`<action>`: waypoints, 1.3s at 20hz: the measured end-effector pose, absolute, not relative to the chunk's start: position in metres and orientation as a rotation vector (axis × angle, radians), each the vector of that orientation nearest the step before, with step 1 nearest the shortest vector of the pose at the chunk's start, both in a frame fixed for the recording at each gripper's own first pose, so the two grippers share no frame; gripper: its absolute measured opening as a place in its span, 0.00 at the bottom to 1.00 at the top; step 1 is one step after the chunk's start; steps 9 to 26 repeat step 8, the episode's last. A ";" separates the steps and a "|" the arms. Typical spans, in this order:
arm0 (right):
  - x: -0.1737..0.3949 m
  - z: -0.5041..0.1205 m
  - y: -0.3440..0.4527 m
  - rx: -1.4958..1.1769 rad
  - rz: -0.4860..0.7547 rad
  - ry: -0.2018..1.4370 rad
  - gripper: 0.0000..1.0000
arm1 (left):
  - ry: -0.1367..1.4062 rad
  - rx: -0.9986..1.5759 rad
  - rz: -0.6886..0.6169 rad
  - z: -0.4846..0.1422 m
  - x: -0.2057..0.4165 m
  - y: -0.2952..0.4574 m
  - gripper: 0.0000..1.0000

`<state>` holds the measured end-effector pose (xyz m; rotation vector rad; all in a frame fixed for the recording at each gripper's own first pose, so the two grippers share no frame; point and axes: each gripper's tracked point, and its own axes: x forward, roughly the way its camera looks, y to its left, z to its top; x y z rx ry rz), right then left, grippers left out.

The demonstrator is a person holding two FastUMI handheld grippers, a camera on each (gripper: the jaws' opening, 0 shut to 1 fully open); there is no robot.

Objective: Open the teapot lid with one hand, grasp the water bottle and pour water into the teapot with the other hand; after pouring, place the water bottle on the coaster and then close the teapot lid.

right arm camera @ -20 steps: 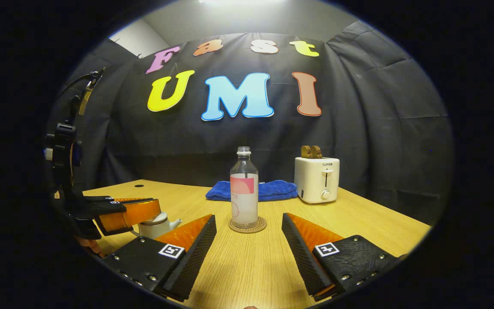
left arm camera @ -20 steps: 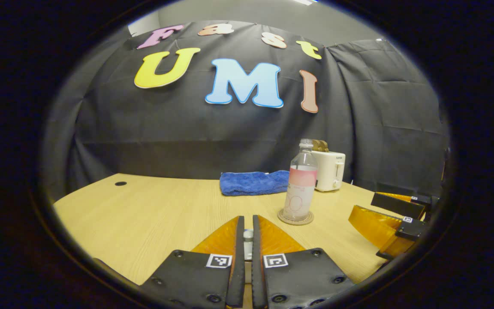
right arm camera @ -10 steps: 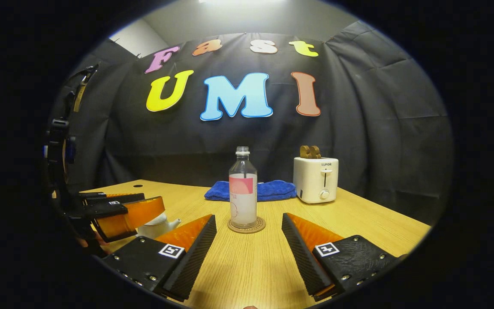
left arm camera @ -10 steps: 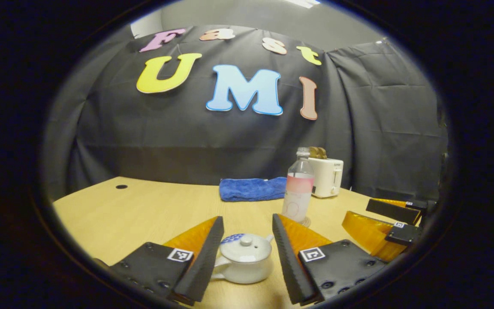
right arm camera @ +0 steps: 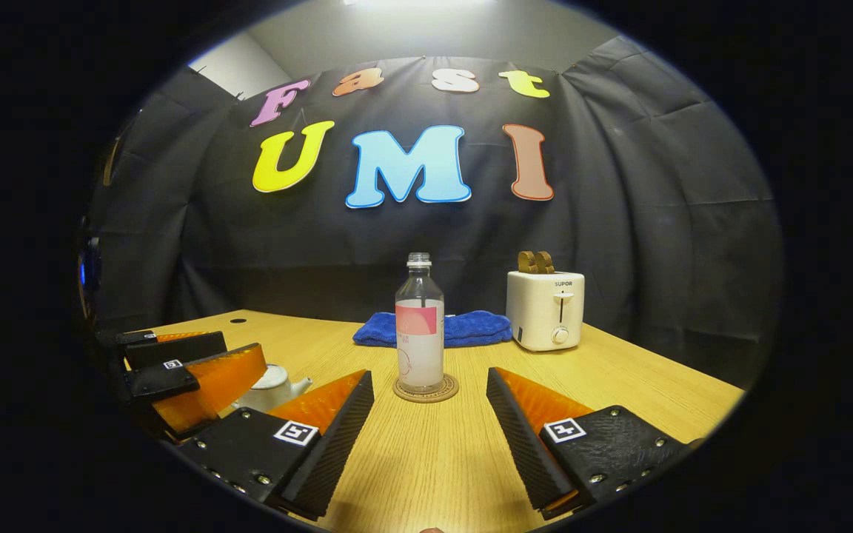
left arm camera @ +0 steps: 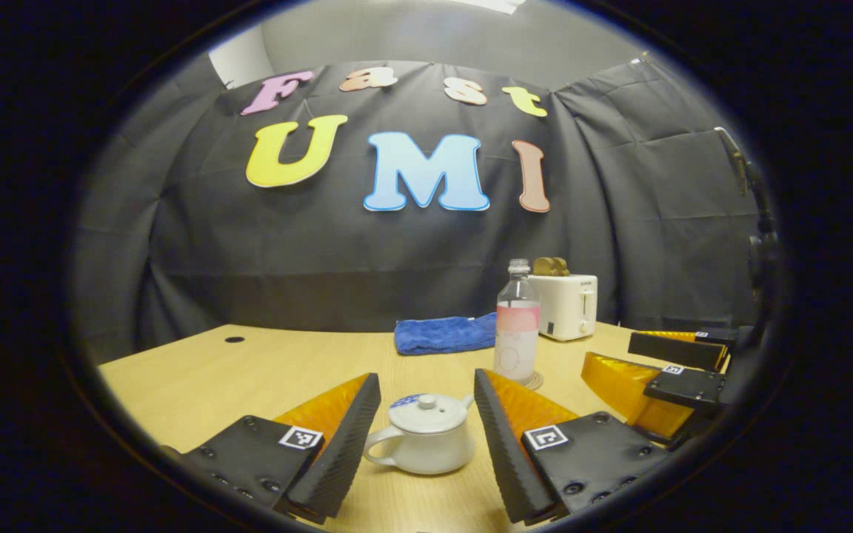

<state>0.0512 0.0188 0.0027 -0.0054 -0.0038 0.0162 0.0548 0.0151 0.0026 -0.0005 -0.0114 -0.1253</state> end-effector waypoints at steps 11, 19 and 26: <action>0.045 0.003 0.021 -0.005 0.020 -0.005 0.95 | -0.006 0.001 -0.125 0.000 0.050 0.007 0.99; 0.045 0.003 0.021 -0.005 0.020 -0.005 0.95 | -0.006 0.001 -0.125 0.000 0.050 0.007 0.99; 0.045 0.003 0.021 -0.005 0.020 -0.005 0.95 | -0.006 0.001 -0.125 0.000 0.050 0.007 0.99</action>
